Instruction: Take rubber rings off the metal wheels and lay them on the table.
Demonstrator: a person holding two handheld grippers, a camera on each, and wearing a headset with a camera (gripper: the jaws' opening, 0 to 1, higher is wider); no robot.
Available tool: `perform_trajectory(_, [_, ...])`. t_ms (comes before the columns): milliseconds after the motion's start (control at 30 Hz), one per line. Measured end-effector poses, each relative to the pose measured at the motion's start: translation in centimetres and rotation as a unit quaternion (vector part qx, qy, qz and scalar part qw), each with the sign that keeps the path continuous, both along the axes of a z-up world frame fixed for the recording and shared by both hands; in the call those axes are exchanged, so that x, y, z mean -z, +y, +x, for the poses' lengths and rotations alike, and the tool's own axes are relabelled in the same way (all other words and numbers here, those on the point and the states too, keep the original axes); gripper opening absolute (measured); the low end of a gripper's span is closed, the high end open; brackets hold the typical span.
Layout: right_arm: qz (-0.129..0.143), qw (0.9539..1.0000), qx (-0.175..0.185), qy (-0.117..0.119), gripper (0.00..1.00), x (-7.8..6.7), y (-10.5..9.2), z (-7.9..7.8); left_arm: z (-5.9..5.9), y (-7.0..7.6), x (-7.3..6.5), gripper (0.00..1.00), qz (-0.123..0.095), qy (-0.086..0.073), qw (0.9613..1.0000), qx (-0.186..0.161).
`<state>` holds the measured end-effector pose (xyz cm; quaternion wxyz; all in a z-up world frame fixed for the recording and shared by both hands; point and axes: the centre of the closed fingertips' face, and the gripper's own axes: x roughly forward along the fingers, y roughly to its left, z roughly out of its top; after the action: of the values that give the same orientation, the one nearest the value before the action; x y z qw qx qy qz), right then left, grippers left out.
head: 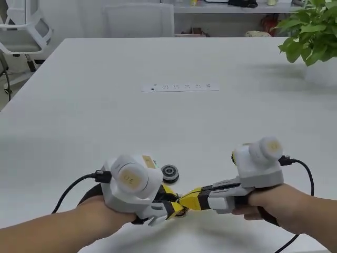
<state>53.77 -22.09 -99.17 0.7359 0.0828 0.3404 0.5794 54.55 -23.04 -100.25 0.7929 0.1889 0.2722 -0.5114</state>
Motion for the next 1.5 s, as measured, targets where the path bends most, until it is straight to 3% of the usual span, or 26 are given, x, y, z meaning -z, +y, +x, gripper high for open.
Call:
perform_trajectory(233, [-0.010, 0.9999, 0.014, 0.000, 0.00, 0.5, -0.7, 0.5, -0.1, 0.0, -0.1, 0.12, -0.001, -0.005, 1.0000, 0.005])
perform_trajectory(533, [-0.011, 0.9998, 0.017, 0.000, 0.00, 0.3, -0.9, 0.7, -0.3, 0.1, -0.2, 0.14, -0.003, 0.009, 0.9999, 0.006])
perform_trajectory(900, [-0.002, 0.9998, 0.017, -0.001, 0.00, -0.4, -0.8, 0.9, -0.8, 0.5, -2.4, 0.19, -0.030, 0.010, 0.9994, 0.010])
perform_trajectory(1300, [0.010, 0.9998, 0.016, -0.006, 0.00, -1.9, 0.0, 1.5, -0.8, 3.2, -4.4, 0.30, -0.048, 0.008, 0.9988, -0.011])
perform_trajectory(1500, [0.009, 0.9999, 0.004, -0.009, 0.00, -2.3, 1.0, 1.7, -1.0, 5.0, -4.6, 0.35, -0.045, 0.005, 0.9988, -0.020])
